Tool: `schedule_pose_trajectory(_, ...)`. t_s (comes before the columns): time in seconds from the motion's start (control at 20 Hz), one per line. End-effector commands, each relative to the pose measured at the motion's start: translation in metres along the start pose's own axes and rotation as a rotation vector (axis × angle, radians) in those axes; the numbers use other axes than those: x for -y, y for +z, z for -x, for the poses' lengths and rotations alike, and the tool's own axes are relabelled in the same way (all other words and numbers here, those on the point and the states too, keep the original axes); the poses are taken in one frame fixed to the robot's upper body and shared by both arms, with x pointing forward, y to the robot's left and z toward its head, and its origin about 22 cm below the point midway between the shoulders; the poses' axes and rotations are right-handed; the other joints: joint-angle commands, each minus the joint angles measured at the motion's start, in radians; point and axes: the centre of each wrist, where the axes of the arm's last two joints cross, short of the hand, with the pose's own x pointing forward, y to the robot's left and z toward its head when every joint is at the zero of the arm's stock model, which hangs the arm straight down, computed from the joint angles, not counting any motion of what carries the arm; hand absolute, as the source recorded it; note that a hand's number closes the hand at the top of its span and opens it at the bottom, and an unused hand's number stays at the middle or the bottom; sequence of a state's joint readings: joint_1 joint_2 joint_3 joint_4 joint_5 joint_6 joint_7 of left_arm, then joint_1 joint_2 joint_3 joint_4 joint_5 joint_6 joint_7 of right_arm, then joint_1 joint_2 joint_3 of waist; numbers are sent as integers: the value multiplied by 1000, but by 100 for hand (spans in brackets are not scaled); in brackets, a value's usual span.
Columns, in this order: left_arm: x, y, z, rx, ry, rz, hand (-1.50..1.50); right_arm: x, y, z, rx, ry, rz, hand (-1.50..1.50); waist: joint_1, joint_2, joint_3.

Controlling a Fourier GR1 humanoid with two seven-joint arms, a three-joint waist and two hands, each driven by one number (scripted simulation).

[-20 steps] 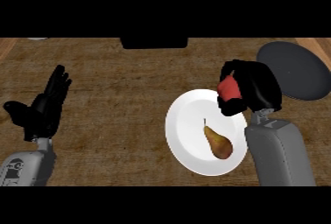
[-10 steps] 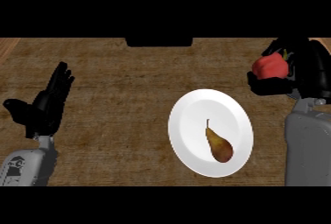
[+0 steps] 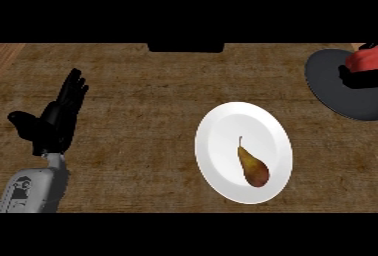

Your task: Pick the bell pepper from the plate and place it in the pan

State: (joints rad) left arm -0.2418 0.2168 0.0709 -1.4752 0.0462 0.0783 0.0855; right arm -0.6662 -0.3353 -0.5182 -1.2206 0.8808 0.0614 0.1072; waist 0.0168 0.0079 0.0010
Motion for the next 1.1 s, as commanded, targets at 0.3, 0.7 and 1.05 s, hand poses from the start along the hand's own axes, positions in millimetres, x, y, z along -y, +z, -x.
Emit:
schedule_pose_trajectory(0.3,21,-13,-9,37,5,45,0,15,-34,85,-58,188,113,150,42,22,3)
schedule_pose_trajectory(0.7,20,-5,-3,53,4,59,0,9,-27,120,-107,152,106,150,70,32,6)
schedule_pose_trajectory(1.05,25,-9,-10,53,12,52,0,-16,-11,140,-250,-134,-183,-150,76,37,10)
